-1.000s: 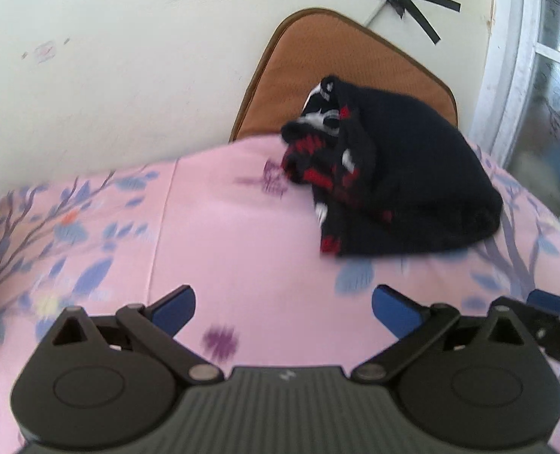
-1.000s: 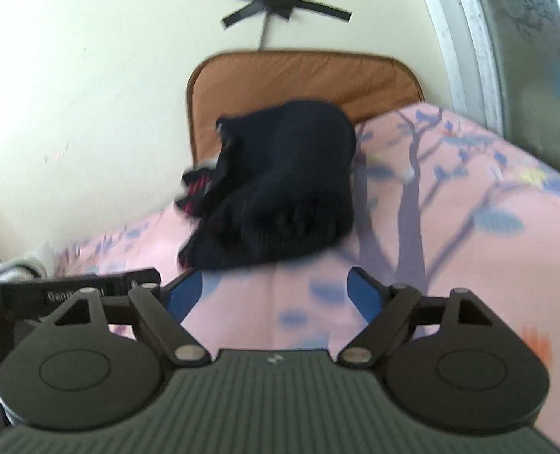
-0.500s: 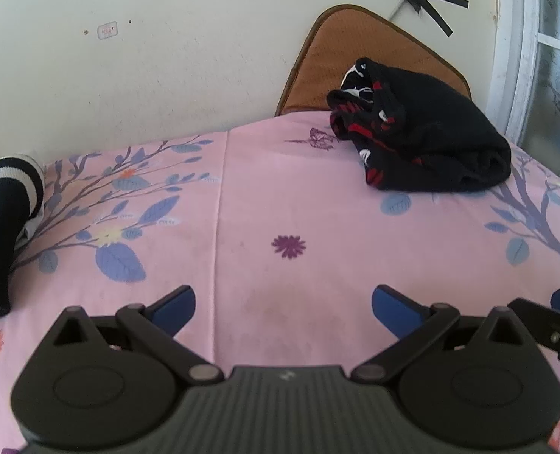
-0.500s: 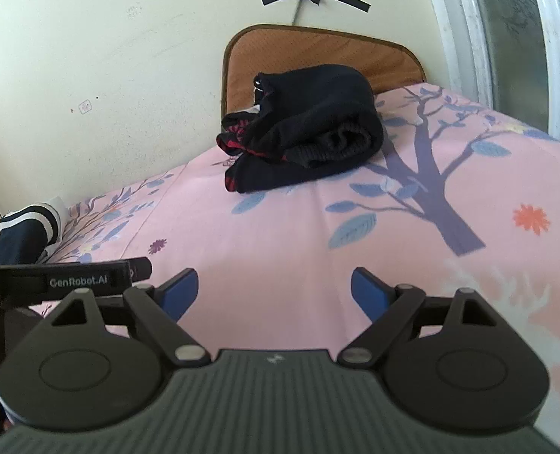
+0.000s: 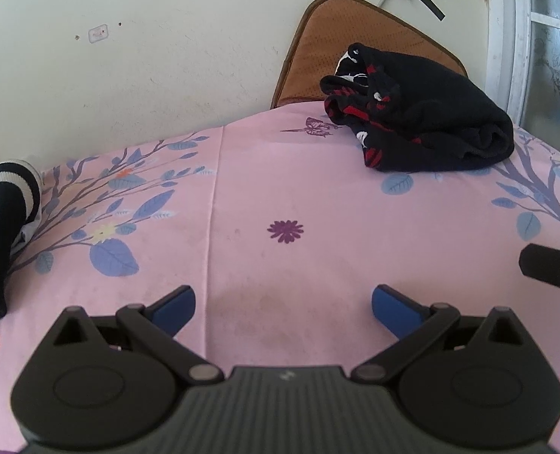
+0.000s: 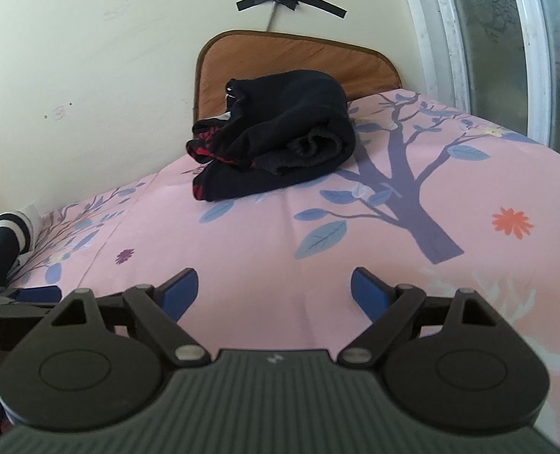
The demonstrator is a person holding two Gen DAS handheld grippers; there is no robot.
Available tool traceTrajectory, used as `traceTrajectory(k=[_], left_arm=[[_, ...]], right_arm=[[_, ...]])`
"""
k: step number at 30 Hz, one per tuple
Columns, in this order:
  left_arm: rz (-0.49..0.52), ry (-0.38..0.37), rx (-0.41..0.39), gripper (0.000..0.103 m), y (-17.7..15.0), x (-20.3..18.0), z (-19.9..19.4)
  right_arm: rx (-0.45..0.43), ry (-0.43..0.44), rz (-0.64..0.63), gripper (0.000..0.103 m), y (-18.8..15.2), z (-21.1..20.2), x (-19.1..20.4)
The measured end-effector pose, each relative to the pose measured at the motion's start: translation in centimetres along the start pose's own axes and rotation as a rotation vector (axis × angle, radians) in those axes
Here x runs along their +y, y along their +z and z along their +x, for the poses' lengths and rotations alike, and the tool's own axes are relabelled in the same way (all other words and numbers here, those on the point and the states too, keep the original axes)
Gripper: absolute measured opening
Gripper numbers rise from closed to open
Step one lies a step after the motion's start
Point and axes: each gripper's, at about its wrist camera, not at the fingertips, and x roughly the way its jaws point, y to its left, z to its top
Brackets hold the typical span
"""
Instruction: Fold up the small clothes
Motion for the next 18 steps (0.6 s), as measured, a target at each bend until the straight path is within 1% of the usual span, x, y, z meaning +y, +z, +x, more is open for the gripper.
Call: traceTrajectory(k=[2, 4, 5, 8, 10, 13, 18], left_arm=[[-0.01, -0.006, 0.001, 0.103, 0.0, 0.2, 0.0], [-0.028, -0.015, 0.001, 0.103, -0.1, 0.6, -0.1], [-0.04, -0.014, -0.006, 0.103, -0.2, 0.8, -0.2], [-0.1, -0.005, -0.045, 0.103, -0.4, 1.8, -0.9], [-0.13, -0.007, -0.058, 0.103, -0.5, 2.3, -1.1], [-0.16, -0.006, -0.057, 0.103, -0.6, 2.8, -1.1], [-0.179, -0.006, -0.042, 0.103, -0.6, 3.2, -0.9]], right_arm=[[-0.004, -0.015, -0.007, 0.09, 0.1, 0.2, 0.1], [-0.003, -0.051, -0.019, 0.094, 0.3, 0.5, 0.4], [-0.002, -0.077, -0.027, 0.097, 0.3, 0.6, 0.6], [0.004, -0.191, -0.095, 0.097, 0.3, 1.2, 1.8], [0.028, -0.242, -0.149, 0.097, 0.2, 1.6, 2.5], [0.039, -0.265, -0.197, 0.097, 0.1, 1.7, 2.8], [0.046, -0.275, -0.211, 0.097, 0.0, 1.7, 3.1]])
